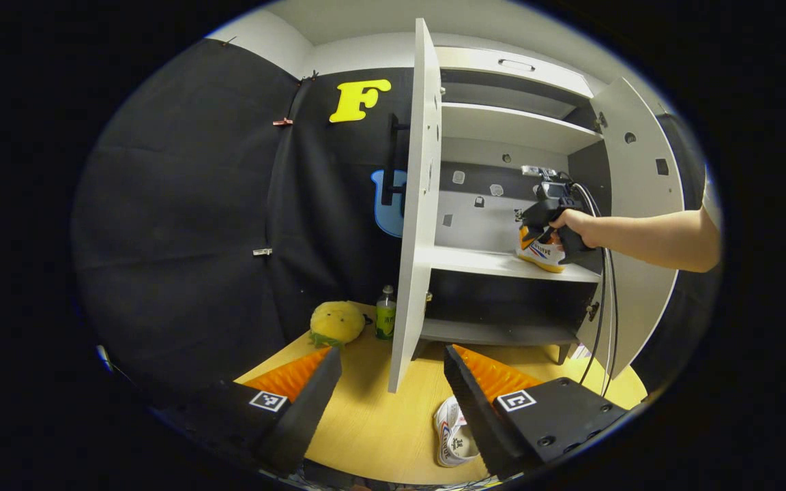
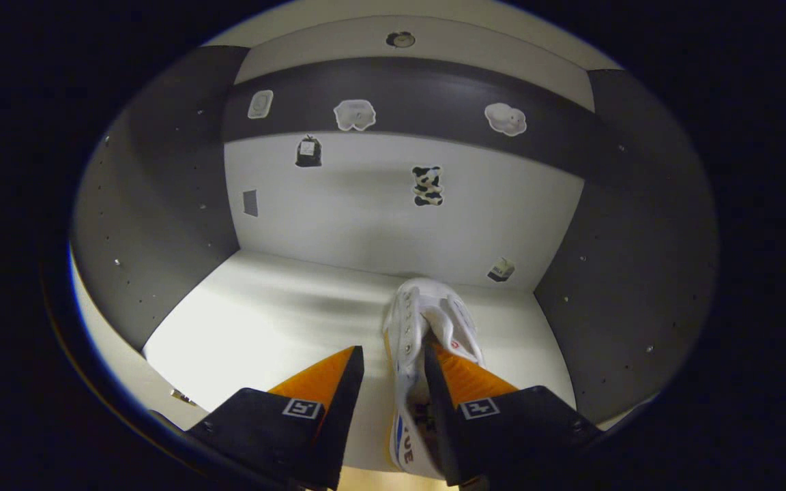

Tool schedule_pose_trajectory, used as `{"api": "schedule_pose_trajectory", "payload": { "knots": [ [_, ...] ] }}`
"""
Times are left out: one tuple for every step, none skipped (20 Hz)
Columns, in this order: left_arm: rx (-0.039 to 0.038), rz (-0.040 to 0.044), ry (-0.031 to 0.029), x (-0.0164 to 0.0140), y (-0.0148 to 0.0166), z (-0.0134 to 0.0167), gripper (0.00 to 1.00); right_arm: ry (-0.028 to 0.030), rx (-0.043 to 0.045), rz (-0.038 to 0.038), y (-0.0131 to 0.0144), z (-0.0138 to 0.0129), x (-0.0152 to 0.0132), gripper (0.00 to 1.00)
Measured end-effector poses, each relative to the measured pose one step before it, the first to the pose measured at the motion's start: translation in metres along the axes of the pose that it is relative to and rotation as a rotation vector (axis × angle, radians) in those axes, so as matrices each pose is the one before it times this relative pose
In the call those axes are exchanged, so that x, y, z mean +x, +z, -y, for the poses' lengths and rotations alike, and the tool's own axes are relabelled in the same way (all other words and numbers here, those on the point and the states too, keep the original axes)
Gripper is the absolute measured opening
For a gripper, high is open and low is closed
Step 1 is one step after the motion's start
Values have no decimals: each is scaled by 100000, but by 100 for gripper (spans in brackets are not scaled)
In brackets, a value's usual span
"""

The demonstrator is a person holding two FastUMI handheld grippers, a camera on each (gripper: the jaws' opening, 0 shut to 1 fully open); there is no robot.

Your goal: Grab one shoe with the right hand and put it into the shoe cabinet, grab the other shoe with the left hand and put it into the shoe cabinet; then close the right door with the right hand and the left door with the left hand.

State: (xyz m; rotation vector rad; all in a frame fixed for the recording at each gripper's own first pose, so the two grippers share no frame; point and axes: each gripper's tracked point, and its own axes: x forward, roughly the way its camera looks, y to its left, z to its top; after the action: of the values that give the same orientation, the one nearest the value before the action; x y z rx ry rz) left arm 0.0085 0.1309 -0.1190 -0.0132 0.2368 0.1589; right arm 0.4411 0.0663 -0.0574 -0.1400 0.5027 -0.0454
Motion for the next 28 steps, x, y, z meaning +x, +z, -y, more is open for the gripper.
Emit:
{"api": "schedule_pose_trajectory", "payload": {
  "knots": [
    [1937,11,207,-148,-153,-145,95,363,-588,1890,123,-138,-1083,63],
    [1343,-10,-592,-45,-209,-25,95,1244,-2,2080,-27,-475,-1189,78],
    [624,-131,-1244,-108,-169,178,95,939,-275,1516,-110,-422,-1223,89],
    [329,-83,-978,-111,-261,24,95,158,-564,1318,-223,-203,-1236,99],
    [192,73,-1228,-182,-76,103,95,246,-118,1504,-159,-203,-1287,99],
    [60,26,-1631,-107,-295,169,95,315,544,1758,-119,-315,-1348,98],
    [15,-526,-1597,-34,-372,163,95,238,1210,1903,-112,-228,-1353,98],
    [-132,-656,-1666,-67,-449,121,95,488,1655,1811,-210,-333,-1300,98],
    [-393,-699,-2019,23,-356,174,95,413,1460,1784,-190,-377,-1496,98],
    [-454,-918,-2134,-20,-598,136,95,-57,919,1408,-359,-172,-1372,98],
    [-332,-779,-1956,65,-425,39,95,-493,691,1294,-448,-67,-1277,98],
    [-125,-690,-1899,110,-505,40,95,-349,692,1662,-369,-99,-1130,98],
    [127,-717,-1761,166,-420,-110,95,-76,710,2061,-386,-171,-1225,98],
    [269,-643,-1559,181,-430,-154,95,80,1075,1904,-614,-254,-1197,98],
    [220,-681,-1671,230,-356,-119,95,231,1282,1307,-811,-206,-1230,98],
    [194,-577,-1621,257,-518,-106,96,159,1278,785,-924,-167,-1295,98],
    [174,-390,-1203,228,-281,-115,95,-464,968,797,-1008,-4,-1455,98],
    [265,-565,-1552,297,-510,-129,95,-1185,368,1063,-936,247,-1401,98],
    [381,-862,-1167,265,-455,-77,95,-1388,135,910,-984,274,-1418,98],
    [513,-1248,-1183,386,-615,-157,95,-1273,-140,694,-932,317,-1437,98],
    [460,-1461,-1609,353,-782,23,95,-1395,-183,227,-1174,391,-1464,98],
    [248,-1207,-1585,279,-643,135,95,-1015,-403,-375,-1153,331,-1433,98],
    [15,-1646,-1924,247,-819,264,95,-1300,-664,-900,-1252,441,-1278,98],
    [-309,-2024,-1978,418,-889,251,95,-1866,-489,-1755,-1417,623,-1387,98],
    [-715,-2584,-2103,622,-1037,424,95,-1270,197,-2023,-1348,572,-1164,98],
    [-859,-2252,-1681,613,-875,427,95,-1112,574,-2410,-1406,606,-1196,98],
    [-1215,-2851,-2071,624,-1076,608,95,-790,527,-2068,-1370,591,-828,98],
    [-956,-1965,-1698,581,-680,549,96,-1312,144,-1530,-1176,846,-905,98]
  ]
}}
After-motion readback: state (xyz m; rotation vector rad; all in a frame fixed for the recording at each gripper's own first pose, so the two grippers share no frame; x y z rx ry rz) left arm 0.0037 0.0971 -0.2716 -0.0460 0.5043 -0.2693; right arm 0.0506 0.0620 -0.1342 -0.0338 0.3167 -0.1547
